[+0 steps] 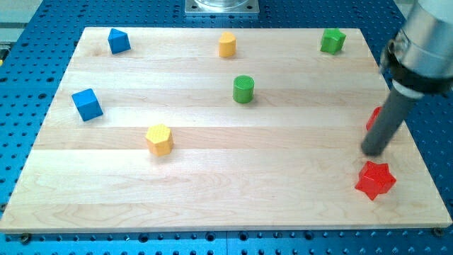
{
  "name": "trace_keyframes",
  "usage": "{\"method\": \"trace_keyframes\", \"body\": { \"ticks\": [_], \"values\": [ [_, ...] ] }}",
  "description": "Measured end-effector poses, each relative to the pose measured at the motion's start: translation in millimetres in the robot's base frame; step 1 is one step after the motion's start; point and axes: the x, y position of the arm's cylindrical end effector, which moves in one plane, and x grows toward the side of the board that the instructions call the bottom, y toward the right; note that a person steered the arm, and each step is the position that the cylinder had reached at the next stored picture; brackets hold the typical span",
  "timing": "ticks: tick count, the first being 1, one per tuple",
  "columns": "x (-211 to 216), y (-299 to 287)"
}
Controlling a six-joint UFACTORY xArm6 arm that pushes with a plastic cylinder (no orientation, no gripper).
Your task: Place the red circle vertically below the green star
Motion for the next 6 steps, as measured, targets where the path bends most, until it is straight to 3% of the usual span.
{"method": "trace_keyframes", "body": {
  "ticks": [1,2,3,4,6],
  "values": [
    [-33,43],
    [-87,32],
    [-84,49],
    [-46,46],
    [-63,9]
  ]
}}
